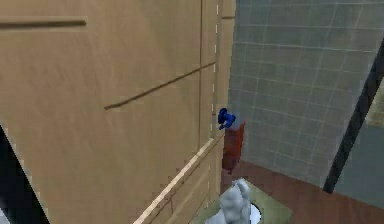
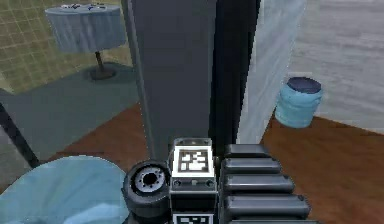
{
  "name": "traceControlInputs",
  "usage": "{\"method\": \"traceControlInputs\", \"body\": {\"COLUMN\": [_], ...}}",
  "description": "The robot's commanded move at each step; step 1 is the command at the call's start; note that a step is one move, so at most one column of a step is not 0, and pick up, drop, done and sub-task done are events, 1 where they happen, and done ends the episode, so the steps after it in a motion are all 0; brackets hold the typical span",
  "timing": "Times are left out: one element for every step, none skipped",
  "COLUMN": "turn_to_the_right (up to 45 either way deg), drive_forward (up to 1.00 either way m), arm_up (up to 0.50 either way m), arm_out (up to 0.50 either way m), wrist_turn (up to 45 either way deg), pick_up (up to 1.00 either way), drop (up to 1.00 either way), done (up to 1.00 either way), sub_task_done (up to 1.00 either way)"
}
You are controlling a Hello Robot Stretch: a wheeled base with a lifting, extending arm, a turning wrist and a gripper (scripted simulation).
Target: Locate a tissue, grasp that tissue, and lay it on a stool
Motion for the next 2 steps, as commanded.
{"method": "traceControlInputs", "body": {"turn_to_the_right": [30.0, 0.0], "drive_forward": [0.00, 0.15], "arm_up": [0.00, 0.00], "arm_out": [0.00, 0.00], "wrist_turn": [0.0, 0.0], "pick_up": [0.00, 0.00], "drop": [0.00, 0.00], "done": [0.00, 0.00], "sub_task_done": [0.00, 0.00]}}
